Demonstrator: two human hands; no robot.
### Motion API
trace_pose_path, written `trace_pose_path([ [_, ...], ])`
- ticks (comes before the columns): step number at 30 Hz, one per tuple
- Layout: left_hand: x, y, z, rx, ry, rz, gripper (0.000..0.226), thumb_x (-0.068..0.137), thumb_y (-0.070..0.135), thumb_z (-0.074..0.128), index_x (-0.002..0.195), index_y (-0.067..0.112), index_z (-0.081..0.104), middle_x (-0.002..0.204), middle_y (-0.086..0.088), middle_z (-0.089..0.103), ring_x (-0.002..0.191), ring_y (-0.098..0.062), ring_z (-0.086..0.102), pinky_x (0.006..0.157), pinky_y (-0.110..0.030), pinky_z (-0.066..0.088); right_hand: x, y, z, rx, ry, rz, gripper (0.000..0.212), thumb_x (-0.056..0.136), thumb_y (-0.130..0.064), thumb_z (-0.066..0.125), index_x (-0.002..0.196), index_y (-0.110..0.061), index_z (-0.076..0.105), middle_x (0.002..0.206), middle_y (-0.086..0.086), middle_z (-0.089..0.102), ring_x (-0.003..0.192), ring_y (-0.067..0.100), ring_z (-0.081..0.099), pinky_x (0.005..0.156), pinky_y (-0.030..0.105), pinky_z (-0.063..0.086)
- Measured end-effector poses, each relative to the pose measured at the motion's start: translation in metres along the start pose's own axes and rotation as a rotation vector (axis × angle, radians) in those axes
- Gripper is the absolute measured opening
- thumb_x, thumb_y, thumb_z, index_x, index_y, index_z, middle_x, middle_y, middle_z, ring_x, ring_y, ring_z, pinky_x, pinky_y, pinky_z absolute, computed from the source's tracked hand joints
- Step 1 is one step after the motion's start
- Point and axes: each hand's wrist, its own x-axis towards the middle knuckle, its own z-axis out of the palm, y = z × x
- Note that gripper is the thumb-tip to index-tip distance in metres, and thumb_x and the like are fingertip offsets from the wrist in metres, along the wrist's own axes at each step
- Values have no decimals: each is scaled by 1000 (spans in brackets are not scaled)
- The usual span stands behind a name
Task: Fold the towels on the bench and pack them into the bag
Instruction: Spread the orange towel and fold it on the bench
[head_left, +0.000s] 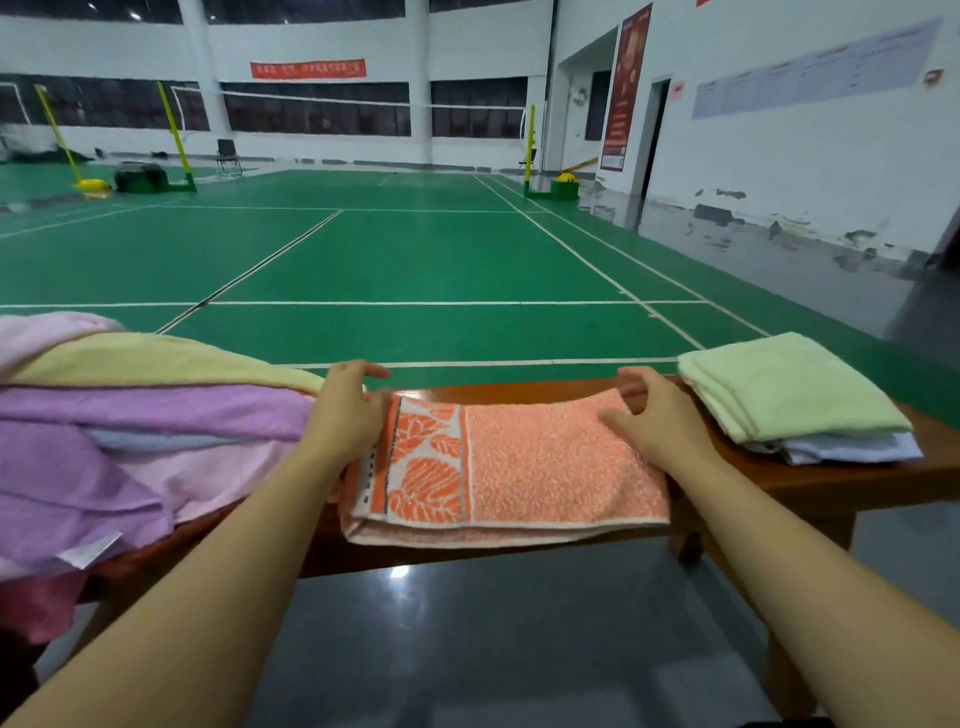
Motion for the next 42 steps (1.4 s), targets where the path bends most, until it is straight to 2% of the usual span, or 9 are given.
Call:
trace_pose_path([
  [4,-13,31,-15,293,95,75,28,98,26,59,125,19,64,134,-7,56,115,-26,56,97,-43,48,-1,-16,3,-155,106,-198,40,93,-43,67,129,-25,60,131,-2,59,121,18,55,104,43,47],
  [9,-53,74,-2,286,-417,159,30,99,46,56,117,23,64,111,1,70,84,-10,66,85,-34,54,4,-51,34,-163,-358,-503,22,102,-39,53,119,-31,66,140,-12,58,128,8,50,112,39,39],
  [14,-66,69,35,569,-585,96,60,105,53,27,153,17,25,158,-21,22,147,-41,21,120,-56,22,9,-48,60,-170,-629,-502,37,103,-46,48,137,-35,55,158,-10,40,141,10,40,117,36,32],
  [18,-53,65,45,591,-586,80,62,105,46,29,159,22,10,165,-16,6,152,-41,7,123,-57,13,6,-43,61,-206,-536,-429,42,103,-52,43,142,-39,52,159,-9,38,145,13,35,120,39,28],
  [23,-12,62,60,635,-671,160,95,85,34,70,159,31,9,165,-7,10,151,-37,13,120,-61,19,-10,-50,60,-464,-384,-315,52,103,-59,31,148,-37,44,152,-2,44,139,24,39,114,45,34],
  [28,26,48,66,615,-457,189,57,101,37,49,151,50,26,168,-6,5,153,-35,3,121,-60,10,-31,-64,48,-570,-402,-123,62,99,-67,28,148,-33,42,139,12,34,131,34,36,108,50,36],
  [35,31,33,69,572,-154,-3,76,94,68,47,140,9,39,144,-21,36,130,-40,39,106,-49,37,-27,-64,33,-347,-401,-9,60,99,-67,31,143,-30,47,136,10,43,117,33,58,103,46,46],
  [38,20,34,60,502,-84,-55,75,97,65,42,137,2,42,139,-23,44,128,-40,45,104,-46,39,-7,-50,23,-421,-269,64,62,94,-72,39,111,-19,66,111,6,66,98,27,64,82,41,52],
  [42,6,31,46,647,-174,-60,75,93,75,38,117,9,64,119,-14,66,108,-34,61,81,-38,46,-2,-50,26,-410,-289,129,64,88,-76,49,71,-15,61,74,2,62,70,23,60,60,34,44],
])
